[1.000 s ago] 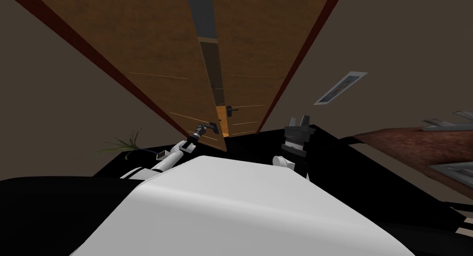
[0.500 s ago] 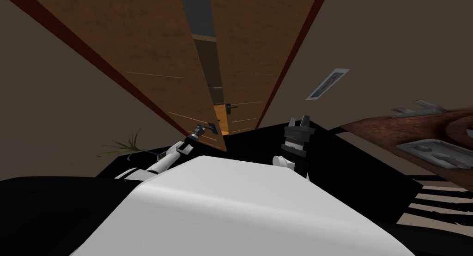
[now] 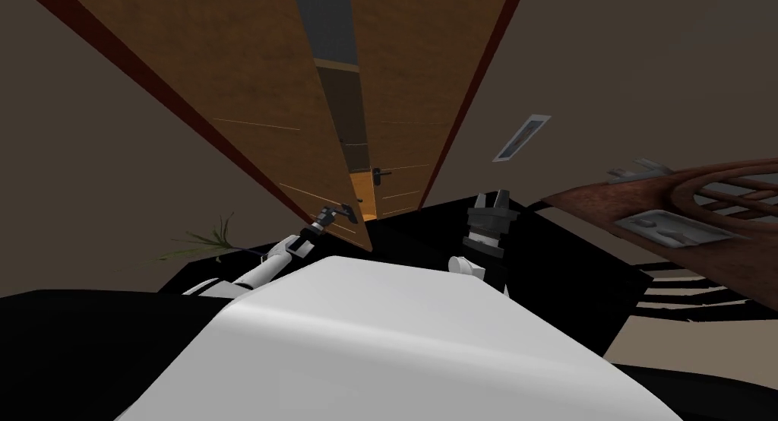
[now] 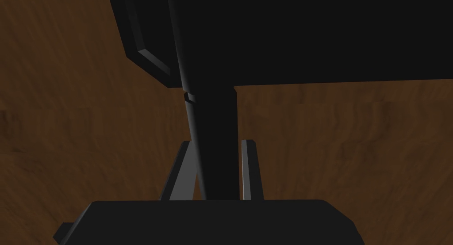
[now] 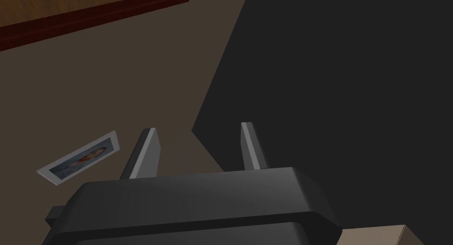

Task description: Pull the door open

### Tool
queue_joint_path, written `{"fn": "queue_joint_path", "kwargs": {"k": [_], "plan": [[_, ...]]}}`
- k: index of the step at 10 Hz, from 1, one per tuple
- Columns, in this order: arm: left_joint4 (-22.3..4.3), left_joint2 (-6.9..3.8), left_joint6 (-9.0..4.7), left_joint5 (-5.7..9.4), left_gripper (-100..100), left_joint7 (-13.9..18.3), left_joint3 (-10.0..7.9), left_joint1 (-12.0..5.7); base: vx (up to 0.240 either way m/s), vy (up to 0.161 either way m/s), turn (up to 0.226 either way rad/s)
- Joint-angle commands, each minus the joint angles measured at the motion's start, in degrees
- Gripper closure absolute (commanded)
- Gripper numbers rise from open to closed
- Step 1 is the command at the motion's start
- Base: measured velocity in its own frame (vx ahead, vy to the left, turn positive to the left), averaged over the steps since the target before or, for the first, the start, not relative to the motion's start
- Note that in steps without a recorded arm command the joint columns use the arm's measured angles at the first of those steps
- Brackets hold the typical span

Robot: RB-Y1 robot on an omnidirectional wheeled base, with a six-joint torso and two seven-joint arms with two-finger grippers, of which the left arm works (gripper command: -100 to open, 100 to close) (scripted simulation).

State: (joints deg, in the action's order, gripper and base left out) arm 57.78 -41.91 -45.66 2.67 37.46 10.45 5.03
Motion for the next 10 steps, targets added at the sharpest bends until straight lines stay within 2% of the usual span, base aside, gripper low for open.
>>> {"fn": "queue_joint_path", "kwargs": {"k": [1, 3, 8, 9, 10], "plan": [[-0.4, -0.47, -1.28, -0.14, 100, 0.5, 0.39, 0.23, -0.14, 0.048, -0.142], [-0.7, -0.88, -2.39, -0.27, 100, 0.9, 0.72, 0.43, -0.198, 0.109, -0.151], [-2.1, -2.55, -6.89, -0.76, 100, 2.6, 2.09, 1.23, -0.222, 0.134, -0.168], [-2.3, -2.75, -7.45, -0.83, 100, 2.8, 2.25, 1.33, -0.214, 0.132, -0.116], [-2.6, -2.84, -6.77, -0.62, 100, 2.5, 1.69, 0.95, -0.089, 0.061, -0.012]]}}
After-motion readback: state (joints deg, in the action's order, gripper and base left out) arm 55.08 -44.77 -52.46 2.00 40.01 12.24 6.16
